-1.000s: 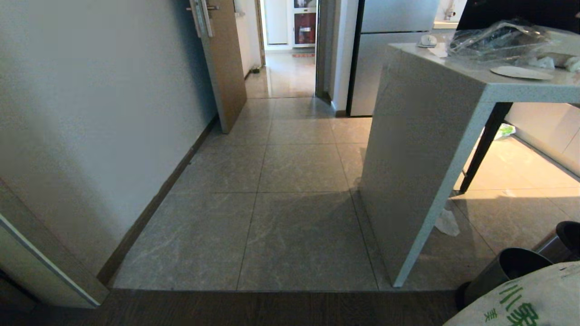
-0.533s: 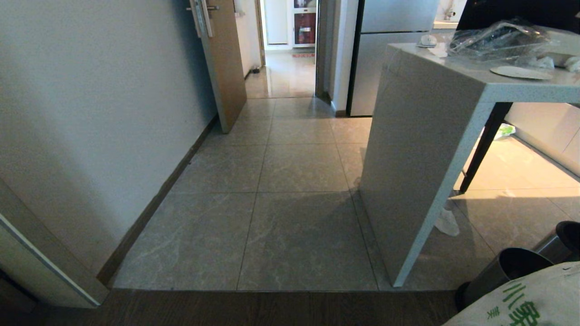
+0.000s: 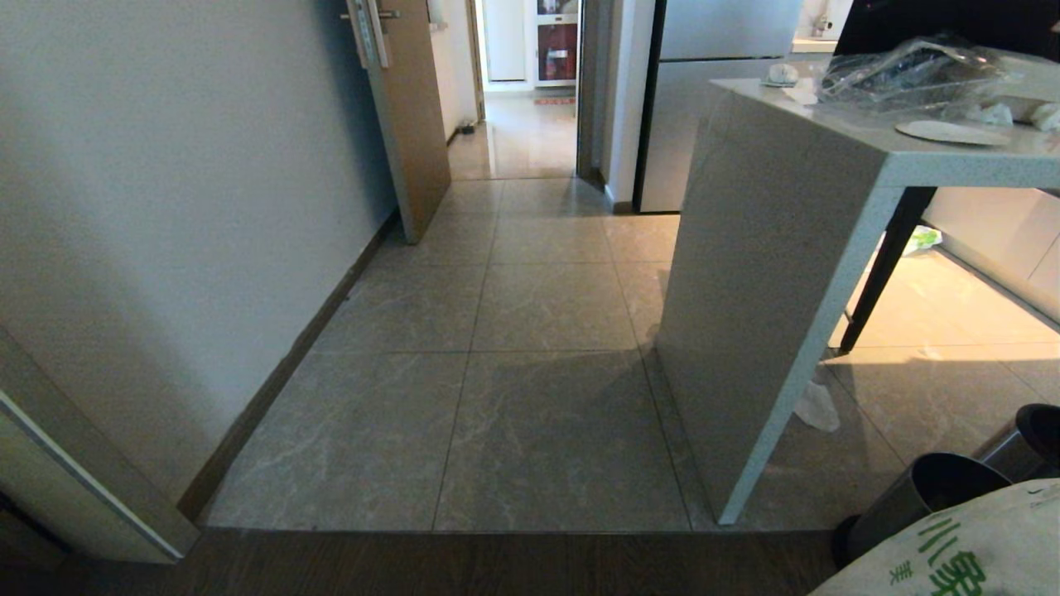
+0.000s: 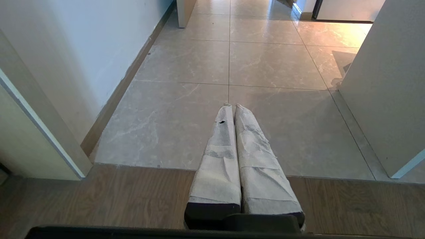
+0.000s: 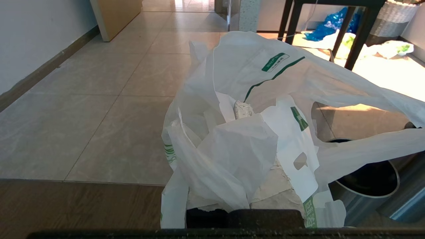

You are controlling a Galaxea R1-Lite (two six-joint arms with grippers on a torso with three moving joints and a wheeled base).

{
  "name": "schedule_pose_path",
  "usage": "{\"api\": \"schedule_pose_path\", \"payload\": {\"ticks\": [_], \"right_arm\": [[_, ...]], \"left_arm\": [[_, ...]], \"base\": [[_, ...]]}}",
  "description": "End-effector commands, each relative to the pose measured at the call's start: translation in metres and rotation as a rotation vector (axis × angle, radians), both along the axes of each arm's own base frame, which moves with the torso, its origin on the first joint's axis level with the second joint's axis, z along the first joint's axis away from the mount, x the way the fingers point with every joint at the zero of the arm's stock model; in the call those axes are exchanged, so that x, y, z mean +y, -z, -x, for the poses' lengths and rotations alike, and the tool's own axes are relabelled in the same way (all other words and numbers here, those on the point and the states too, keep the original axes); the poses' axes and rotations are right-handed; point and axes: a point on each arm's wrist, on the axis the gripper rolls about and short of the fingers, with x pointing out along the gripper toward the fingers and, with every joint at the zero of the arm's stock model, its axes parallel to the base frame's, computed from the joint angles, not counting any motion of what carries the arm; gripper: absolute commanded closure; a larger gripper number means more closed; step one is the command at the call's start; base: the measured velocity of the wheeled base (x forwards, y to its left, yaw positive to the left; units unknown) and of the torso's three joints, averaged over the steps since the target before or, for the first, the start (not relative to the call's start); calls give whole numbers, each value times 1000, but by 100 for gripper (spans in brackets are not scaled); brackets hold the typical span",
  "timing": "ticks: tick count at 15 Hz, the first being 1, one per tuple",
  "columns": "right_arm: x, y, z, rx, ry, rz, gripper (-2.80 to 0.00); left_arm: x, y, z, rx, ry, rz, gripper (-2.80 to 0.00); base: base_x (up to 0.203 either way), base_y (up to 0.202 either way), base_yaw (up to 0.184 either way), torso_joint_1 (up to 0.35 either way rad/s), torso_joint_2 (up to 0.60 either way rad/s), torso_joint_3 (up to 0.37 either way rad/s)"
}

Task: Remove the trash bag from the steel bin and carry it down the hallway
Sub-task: Put the trash bag at the door

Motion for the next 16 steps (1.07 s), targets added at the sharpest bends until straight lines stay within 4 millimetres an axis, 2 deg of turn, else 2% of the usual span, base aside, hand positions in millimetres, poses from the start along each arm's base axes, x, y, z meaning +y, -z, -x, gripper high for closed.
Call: {"api": "schedule_pose_path", "payload": {"ticks": [1,9,16], "right_arm": [[0,11,-3,40,1,1,0],[0,11,-3,40,-1,1,0],[0,11,-3,40,0,1,0]], "left_arm": [[0,0,0,-2,0,0,0],[0,0,0,-1,0,2,0],[0,0,0,0,0,5,0]], "base": [[0,0,0,0,0,0],[166,0,-1,0,4,5],[12,0,0,0,0,1]]}}
